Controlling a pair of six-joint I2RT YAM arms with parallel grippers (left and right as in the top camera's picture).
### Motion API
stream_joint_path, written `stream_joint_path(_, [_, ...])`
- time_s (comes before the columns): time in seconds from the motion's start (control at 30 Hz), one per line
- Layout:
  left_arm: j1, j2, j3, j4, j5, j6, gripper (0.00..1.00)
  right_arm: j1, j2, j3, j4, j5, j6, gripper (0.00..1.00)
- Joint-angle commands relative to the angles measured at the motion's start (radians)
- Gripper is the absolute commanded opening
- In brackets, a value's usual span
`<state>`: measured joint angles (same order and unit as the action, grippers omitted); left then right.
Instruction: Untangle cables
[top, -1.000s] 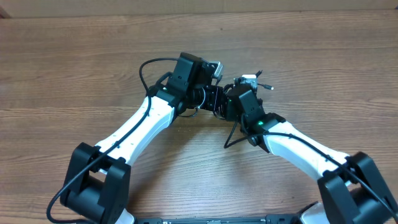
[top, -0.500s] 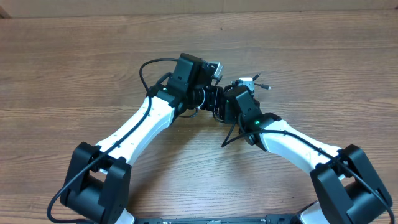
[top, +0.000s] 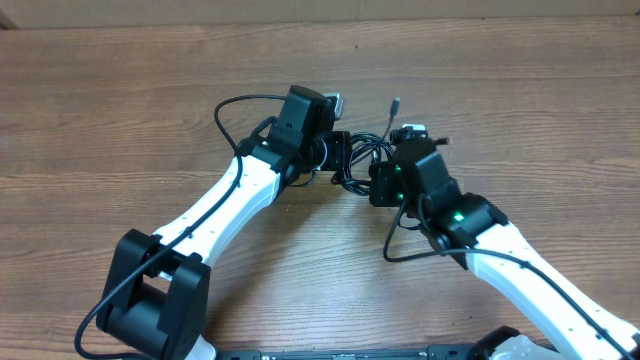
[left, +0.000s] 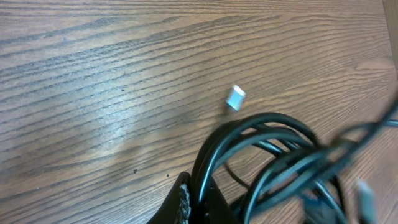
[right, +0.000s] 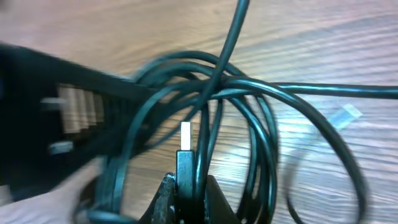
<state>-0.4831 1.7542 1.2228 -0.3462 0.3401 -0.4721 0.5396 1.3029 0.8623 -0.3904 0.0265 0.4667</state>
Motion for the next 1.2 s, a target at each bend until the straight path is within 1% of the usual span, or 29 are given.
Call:
stream_joint_path(0.0, [0.011,-0.008,0.003,-0.001,-0.088,-0.030,0.04,0.007,-0.072,0.010,0.027,-0.194,0.009,0.04])
stream_joint_path(0.13, [0.011,-0.008,0.003,-0.012,-0.088,-0.031,0.04,0.007,-0.078,0.010,0.069,-0.308,0.008,0.04])
stream_joint_path(0.27, [0.011,-0.008,0.003,-0.016,-0.095,-0.028,0.04,0.007,-0.078,0.010,0.091,-0.335,0.008,0.04])
stream_joint_path(0.33, [0.011,-0.008,0.003,-0.024,-0.141,-0.029,0.04,0.007,-0.078,0.010,0.101,-0.335,0.008,0.04])
stream_joint_path(0.47, [0.012,-0.008,0.003,-0.031,-0.277,-0.031,0.04,0.007,-0.078,0.010,0.109,-0.334,0.008,0.04])
stream_joint_path(0.53, [0.012,-0.008,0.003,-0.031,-0.312,-0.048,0.04,0.007,-0.078,0.010,0.108,-0.327,0.008,0.04])
stream_joint_path(0.7, [0.012,-0.008,0.003,-0.031,-0.323,-0.068,0.04,0.007,-0.078,0.010,0.092,-0.249,0.010,0.04])
stream_joint_path(0.8, [0.012,-0.008,0.003,-0.037,-0.326,-0.114,0.04,0.007,-0.078,0.010,0.063,-0.156,0.077,0.04])
stream_joint_path(0.9, [0.012,-0.008,0.003,-0.049,-0.325,-0.192,0.04,0.007,-0.078,0.010,-0.001,-0.034,0.185,0.04])
stream_joint_path(1.0, [0.012,-0.008,0.003,-0.050,-0.326,-0.244,0.04,0.007,-0.076,0.009,-0.064,0.057,0.270,0.04])
stream_joint_path(1.17, [0.011,-0.008,0.003,-0.055,-0.325,-0.316,0.04,0.007,-0.059,0.008,-0.102,0.093,0.293,0.09])
